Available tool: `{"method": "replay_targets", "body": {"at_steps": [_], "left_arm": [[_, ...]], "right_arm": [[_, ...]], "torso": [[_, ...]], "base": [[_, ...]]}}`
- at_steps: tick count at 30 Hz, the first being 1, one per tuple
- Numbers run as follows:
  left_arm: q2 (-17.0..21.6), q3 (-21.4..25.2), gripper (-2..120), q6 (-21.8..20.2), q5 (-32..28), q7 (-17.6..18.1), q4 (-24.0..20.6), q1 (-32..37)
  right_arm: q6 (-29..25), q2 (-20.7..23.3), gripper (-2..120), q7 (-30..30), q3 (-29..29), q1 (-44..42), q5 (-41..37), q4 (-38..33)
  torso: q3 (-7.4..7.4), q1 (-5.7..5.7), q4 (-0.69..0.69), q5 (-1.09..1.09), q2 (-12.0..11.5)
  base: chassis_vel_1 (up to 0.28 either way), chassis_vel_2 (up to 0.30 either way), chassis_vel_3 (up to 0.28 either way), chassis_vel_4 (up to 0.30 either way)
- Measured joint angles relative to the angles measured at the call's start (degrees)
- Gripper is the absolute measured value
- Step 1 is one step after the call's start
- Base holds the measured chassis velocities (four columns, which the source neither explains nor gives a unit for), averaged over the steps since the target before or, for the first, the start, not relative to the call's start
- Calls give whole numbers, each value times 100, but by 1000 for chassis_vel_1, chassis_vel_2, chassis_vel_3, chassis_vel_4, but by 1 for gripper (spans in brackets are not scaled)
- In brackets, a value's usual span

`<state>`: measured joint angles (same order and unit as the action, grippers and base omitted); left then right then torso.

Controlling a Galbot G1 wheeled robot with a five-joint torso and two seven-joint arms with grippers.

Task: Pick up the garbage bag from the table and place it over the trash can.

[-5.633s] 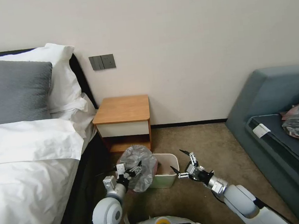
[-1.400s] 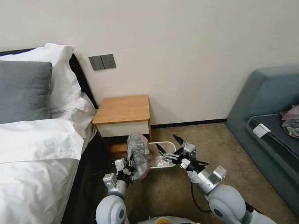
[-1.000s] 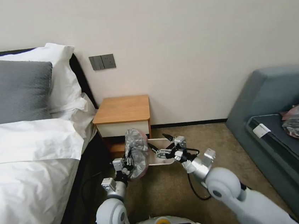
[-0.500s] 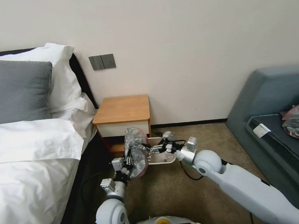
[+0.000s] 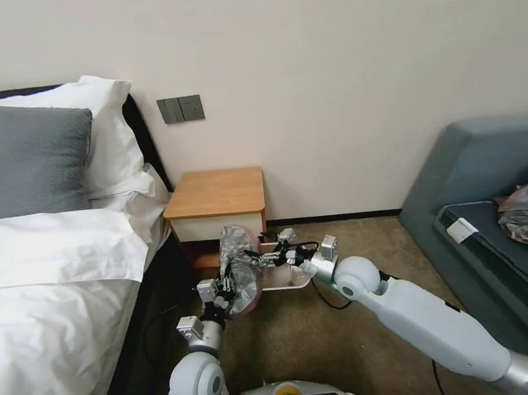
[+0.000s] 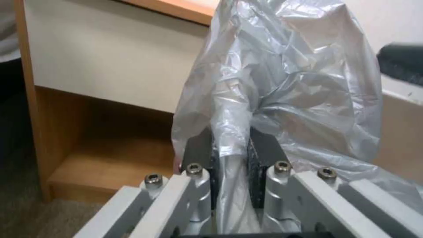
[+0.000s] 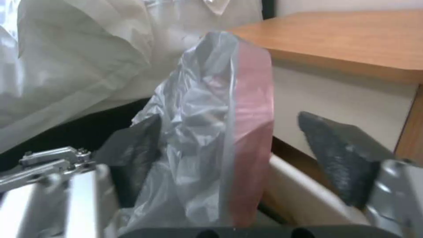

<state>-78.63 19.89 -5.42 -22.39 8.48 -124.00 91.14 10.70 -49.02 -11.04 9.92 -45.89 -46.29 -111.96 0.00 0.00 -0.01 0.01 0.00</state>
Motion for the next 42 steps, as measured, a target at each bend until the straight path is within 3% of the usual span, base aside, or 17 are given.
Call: {"method": "replay_targets", "body": {"at_steps": [15, 18, 20, 32, 42], "left_arm": [[-49, 3, 11, 8, -78, 14, -62, -27], [-50, 7, 11, 9, -86, 16, -62, -37], [-53, 8, 11, 10, -98, 19, -62, -50], [-75, 47, 11, 10, -146, 35, -28, -108], [-14, 62, 11, 22, -153, 22, -42, -61]], "right_arm": [[-68, -20, 22, -51, -8, -103, 171, 45], [-75, -18, 15, -57, -9, -120, 189, 38], [-88, -22, 4, -60, -20, -123, 203, 37], [-163, -7, 0, -82, -180, -178, 263, 31], [-238, 370, 0, -170, -616, -305, 237, 49]], "torso": [[0, 0, 0, -1, 0], [0, 0, 0, -1, 0], [0, 0, 1, -1, 0], [-1, 0, 1, 0, 0], [0, 0, 0, 0, 0]], "base": [[0, 0, 0, 0], [0, 0, 0, 0], [0, 0, 0, 0], [0, 0, 0, 0], [0, 0, 0, 0]]}}
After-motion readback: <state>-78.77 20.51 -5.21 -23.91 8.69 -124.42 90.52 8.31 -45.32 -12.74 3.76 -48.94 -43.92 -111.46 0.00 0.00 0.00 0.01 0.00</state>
